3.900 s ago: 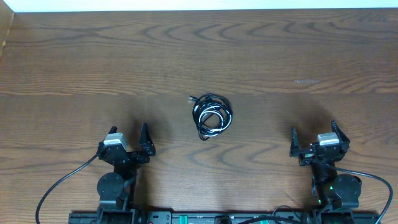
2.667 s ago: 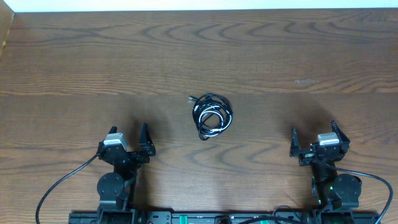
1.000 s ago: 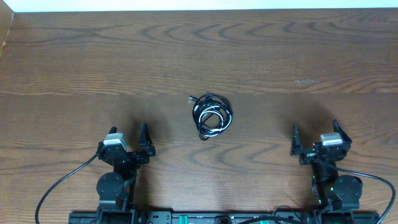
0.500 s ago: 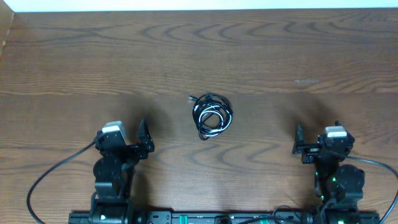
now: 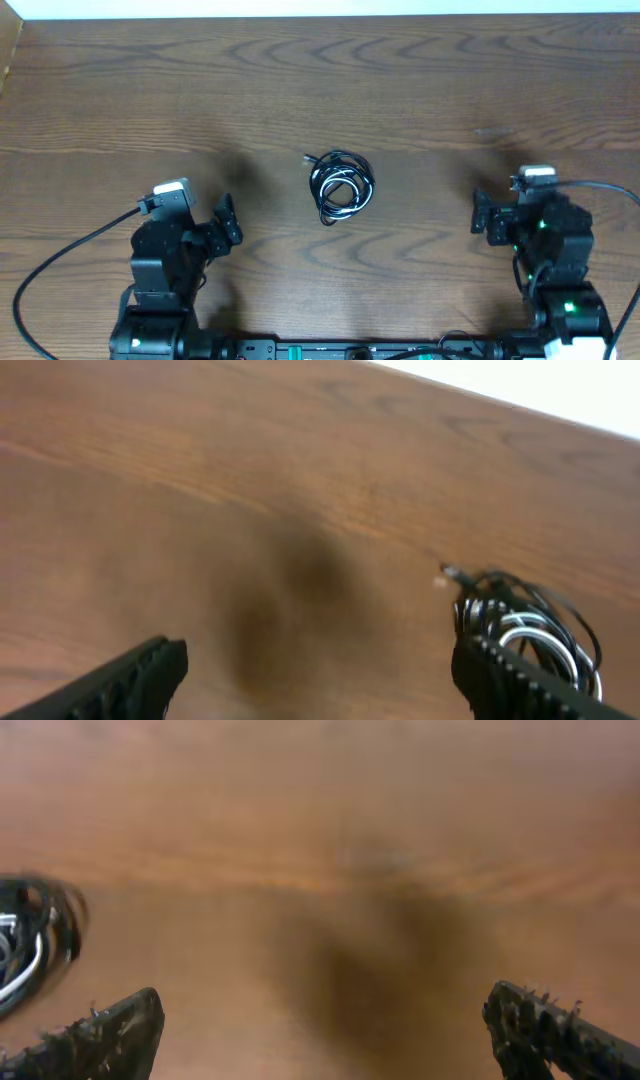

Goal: Untangle cables
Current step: 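Move both grippers forward toward the tangled cable bundle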

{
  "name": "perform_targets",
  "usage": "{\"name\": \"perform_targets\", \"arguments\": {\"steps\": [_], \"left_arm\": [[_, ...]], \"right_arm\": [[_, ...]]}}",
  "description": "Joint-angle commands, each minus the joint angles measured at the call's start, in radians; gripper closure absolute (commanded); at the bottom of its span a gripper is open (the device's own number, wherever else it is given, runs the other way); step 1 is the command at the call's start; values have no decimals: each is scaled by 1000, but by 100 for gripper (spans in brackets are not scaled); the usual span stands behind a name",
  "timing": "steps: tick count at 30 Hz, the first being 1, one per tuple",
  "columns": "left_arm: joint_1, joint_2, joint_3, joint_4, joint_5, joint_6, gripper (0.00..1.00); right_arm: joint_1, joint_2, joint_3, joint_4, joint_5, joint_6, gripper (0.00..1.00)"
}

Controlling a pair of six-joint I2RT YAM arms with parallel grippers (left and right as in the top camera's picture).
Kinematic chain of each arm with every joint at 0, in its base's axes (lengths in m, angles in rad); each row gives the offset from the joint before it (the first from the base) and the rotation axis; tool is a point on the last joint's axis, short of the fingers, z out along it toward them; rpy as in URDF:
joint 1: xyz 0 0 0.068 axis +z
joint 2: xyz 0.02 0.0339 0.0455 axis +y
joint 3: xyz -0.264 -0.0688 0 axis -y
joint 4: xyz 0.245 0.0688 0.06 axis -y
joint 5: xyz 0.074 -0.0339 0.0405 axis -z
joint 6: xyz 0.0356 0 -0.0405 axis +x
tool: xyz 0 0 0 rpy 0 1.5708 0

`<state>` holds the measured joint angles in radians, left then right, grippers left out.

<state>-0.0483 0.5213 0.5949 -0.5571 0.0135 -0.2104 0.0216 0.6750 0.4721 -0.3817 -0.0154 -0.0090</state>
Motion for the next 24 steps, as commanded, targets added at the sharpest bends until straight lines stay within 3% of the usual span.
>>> {"name": "perform_targets", "arguments": {"steps": [1, 7, 12, 18, 24], "left_arm": [[3, 45, 79, -70, 5, -13, 10], [3, 185, 227, -230, 14, -13, 10], [3, 291, 325, -351, 115, -13, 10], [3, 314, 325, -350, 121, -13, 10], [3, 322, 326, -198, 318, -47, 10]], "right_arm": [[-5, 55, 72, -64, -21, 25, 1], [-5, 149, 205, -232, -26, 148, 1], [-5, 144, 238, -246, -75, 168, 1], [-5, 141, 238, -204, -167, 167, 1], [5, 185, 259, -188, -212, 192, 1]]}}
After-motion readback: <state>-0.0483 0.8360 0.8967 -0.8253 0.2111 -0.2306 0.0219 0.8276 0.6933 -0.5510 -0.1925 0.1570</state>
